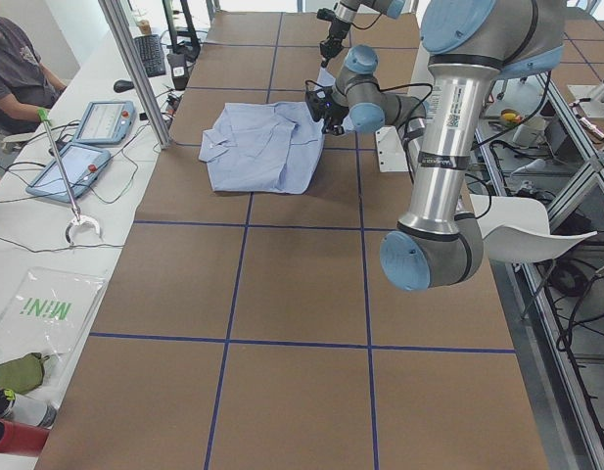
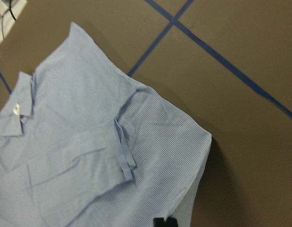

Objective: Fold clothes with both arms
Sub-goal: 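Lift the hem with both grippers and carry it toward the collar, then lay the hem down near the collar with both grippers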

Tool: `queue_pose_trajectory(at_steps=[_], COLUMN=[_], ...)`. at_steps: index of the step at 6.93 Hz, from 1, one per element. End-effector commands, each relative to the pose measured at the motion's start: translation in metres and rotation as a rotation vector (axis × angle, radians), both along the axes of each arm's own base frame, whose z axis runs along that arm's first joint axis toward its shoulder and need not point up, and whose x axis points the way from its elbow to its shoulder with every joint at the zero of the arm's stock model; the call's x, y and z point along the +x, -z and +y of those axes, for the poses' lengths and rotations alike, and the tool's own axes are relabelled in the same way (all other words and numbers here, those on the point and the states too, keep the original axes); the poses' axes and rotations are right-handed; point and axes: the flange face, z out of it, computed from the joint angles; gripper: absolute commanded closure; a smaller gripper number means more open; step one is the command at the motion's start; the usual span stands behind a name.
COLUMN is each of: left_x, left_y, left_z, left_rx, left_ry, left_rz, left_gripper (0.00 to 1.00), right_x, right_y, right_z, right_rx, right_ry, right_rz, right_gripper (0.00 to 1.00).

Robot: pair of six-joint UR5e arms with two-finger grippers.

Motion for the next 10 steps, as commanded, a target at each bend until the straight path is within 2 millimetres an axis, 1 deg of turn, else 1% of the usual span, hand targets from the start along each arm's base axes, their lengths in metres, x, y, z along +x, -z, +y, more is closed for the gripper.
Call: queue_pose_trajectory(at_steps=[1, 2, 3, 4, 5, 6, 7, 8, 9, 10], left_x=[-0.011, -0.001, 0.012, 0.02, 0.009, 0.0, 0.001, 0.016, 0.041, 0.064], left_y=[0.0, 0.006, 0.004, -0.004, -0.012, -0.018, -0.022, -0.026, -0.041, -0.066], left_z=[-0.029, -0.054, -0.089, -0.124, -0.151, -0.164, -0.176, -0.196, -0.224, -0.251], left_rx=[-0.002, -0.008, -0.028, -0.015, 0.009, 0.03, 0.035, 0.046, 0.052, 0.066], left_ry=[0.031, 0.053, 0.078, 0.101, 0.126, 0.135, 0.142, 0.146, 0.148, 0.148], left_rz=[-0.005, -0.003, -0.024, -0.06, -0.098, -0.123, -0.13, -0.119, -0.114, -0.102], left_gripper=[1.0, 1.0, 1.0, 1.0, 1.0, 1.0, 1.0, 1.0, 1.0, 1.0], right_x=[0.027, 0.028, 0.021, -0.007, -0.031, -0.045, -0.05, -0.064, -0.078, -0.089], right_y=[0.016, 0.019, 0.032, 0.024, 0.021, 0.019, 0.014, 0.008, -0.002, -0.009], right_z=[-0.014, -0.019, -0.028, -0.047, -0.073, -0.098, -0.127, -0.161, -0.191, -0.216], right_rx=[0.042, 0.079, 0.114, 0.116, 0.119, 0.131, 0.152, 0.169, 0.157, 0.143], right_ry=[-0.135, -0.198, -0.229, -0.232, -0.251, -0.267, -0.283, -0.289, -0.295, -0.298], right_rz=[-0.024, -0.018, -0.035, -0.003, 0.021, 0.05, 0.104, 0.166, 0.216, 0.251], right_gripper=[1.0, 1.0, 1.0, 1.0, 1.0, 1.0, 1.0, 1.0, 1.0, 1.0])
